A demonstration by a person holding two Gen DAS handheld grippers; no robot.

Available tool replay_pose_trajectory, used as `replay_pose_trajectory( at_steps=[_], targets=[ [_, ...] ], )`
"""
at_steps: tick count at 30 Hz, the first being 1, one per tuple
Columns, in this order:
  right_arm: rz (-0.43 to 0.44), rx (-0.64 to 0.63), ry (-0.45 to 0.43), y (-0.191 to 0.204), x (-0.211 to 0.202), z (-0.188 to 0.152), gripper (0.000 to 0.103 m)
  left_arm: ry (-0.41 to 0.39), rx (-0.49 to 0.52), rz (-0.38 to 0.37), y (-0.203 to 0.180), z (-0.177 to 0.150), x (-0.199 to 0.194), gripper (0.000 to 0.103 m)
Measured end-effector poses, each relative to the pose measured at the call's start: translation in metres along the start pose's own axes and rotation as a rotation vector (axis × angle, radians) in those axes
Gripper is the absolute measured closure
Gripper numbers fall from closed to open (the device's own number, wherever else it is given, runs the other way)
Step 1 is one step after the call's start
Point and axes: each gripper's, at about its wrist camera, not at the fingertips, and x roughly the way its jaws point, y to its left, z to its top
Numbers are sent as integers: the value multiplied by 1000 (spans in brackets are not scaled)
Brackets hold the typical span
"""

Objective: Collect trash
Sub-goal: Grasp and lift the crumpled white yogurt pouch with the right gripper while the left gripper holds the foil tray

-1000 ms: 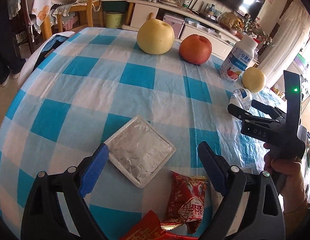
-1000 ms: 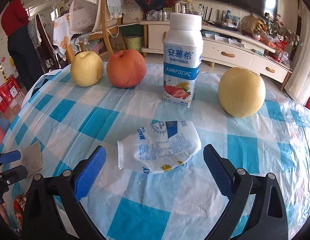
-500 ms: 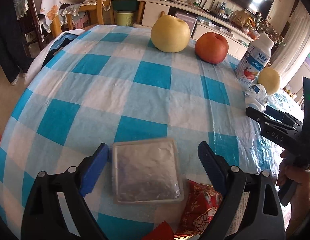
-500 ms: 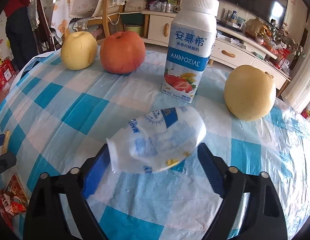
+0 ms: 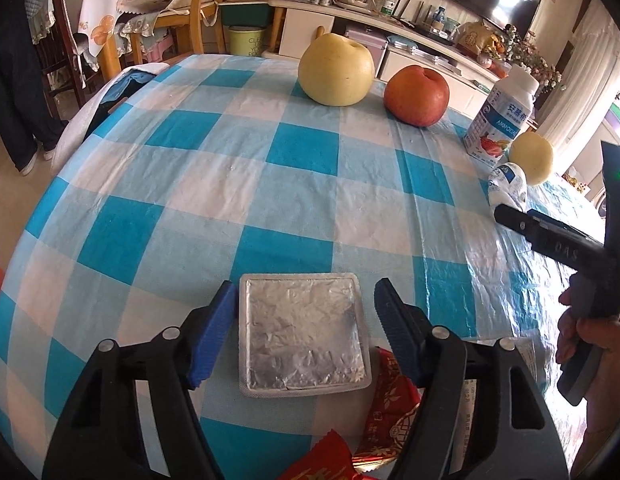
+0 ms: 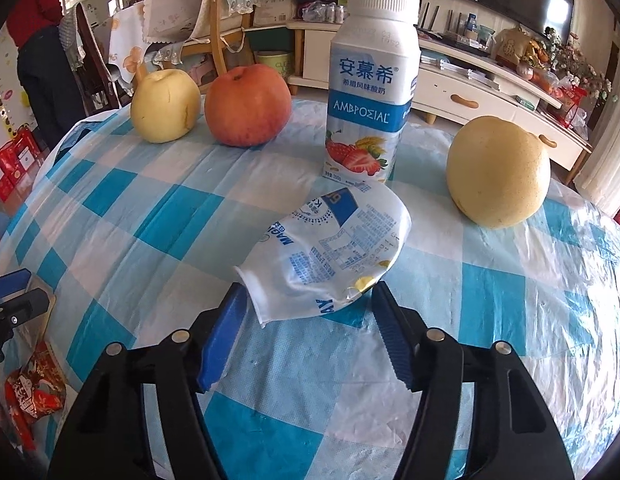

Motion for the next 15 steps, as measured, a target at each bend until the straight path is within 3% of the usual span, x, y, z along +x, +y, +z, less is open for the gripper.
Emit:
replay_pose_trajectory(
  at_steps=[2,7,13,15],
  targets=[
    [15,43,-5,-4,-1,1,13,2,3,-7,0,-1,-1,34],
    [6,151,-16,-16,1,5,12,11,36,-27,-5,-5,-3,34],
    [-58,130,-12,-13,11,14,7,9,96,-12,-10,-8,-2,34],
    [-69,127,-8,-14,15,18,7,6,116,-10,-13,-9,-3,40]
  ],
)
